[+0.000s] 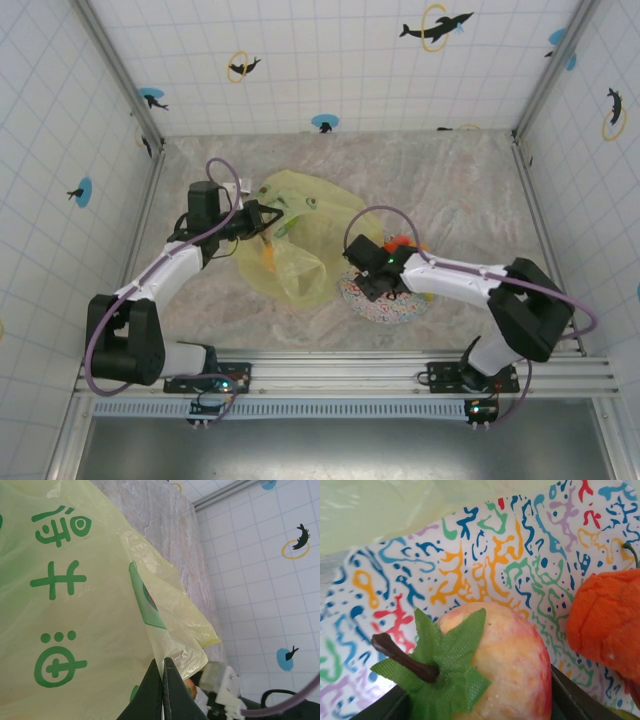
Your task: Place the fruits into the plastic bag
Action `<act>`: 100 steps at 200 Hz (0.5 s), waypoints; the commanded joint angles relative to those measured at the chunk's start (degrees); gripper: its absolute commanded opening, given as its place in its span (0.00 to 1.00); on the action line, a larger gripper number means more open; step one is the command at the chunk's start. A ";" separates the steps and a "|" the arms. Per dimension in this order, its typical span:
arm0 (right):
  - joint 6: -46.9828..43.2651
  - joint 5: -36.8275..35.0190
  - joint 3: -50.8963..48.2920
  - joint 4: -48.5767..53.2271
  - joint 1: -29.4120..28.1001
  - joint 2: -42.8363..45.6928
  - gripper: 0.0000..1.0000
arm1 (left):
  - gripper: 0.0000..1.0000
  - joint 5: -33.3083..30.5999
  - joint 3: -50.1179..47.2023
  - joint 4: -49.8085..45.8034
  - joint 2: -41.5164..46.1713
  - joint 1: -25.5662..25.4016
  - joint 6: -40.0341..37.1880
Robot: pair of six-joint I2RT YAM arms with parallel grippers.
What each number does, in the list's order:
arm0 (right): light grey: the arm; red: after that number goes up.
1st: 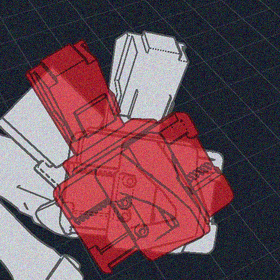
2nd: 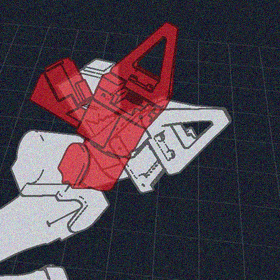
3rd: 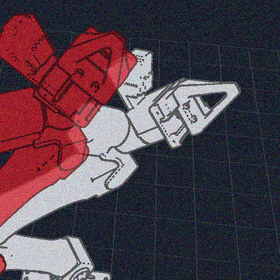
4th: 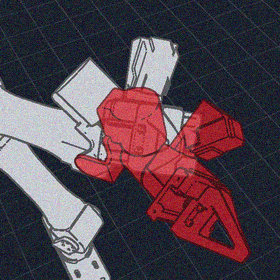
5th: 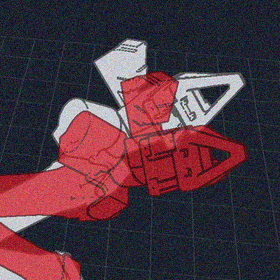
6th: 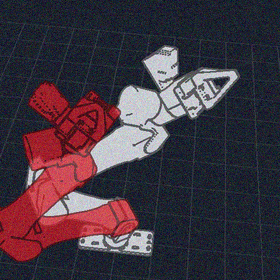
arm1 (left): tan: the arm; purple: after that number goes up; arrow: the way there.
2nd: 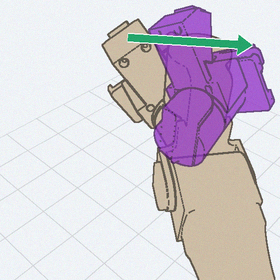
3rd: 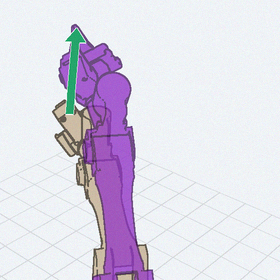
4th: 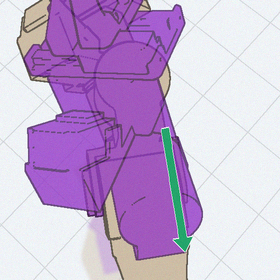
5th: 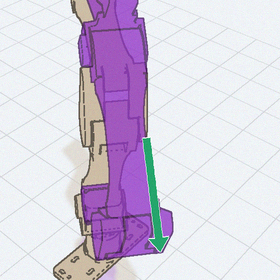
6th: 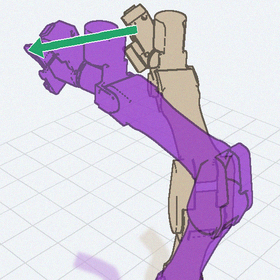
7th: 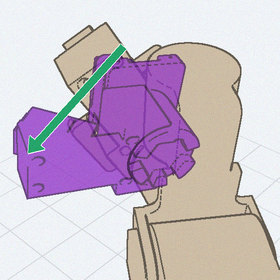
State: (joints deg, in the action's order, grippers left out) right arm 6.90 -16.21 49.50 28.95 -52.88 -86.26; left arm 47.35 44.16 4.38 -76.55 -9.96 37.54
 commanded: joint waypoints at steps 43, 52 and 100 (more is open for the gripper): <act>1.10 14.20 -4.19 -11.44 2.02 14.34 0.40 | 0.00 0.35 0.43 -0.16 -0.53 0.27 -0.62; 1.27 15.84 -3.86 -14.13 2.40 14.29 0.40 | 0.00 0.29 0.36 -0.16 -0.48 0.28 -0.59; 3.51 19.89 -0.51 -28.00 3.47 7.43 0.39 | 0.00 0.38 0.39 -0.16 -0.35 0.28 -0.62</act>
State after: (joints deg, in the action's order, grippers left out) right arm 8.82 0.01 46.41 11.14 -49.80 -74.72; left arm 47.33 44.16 4.36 -76.62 -9.96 37.54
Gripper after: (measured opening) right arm 0.548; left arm 0.041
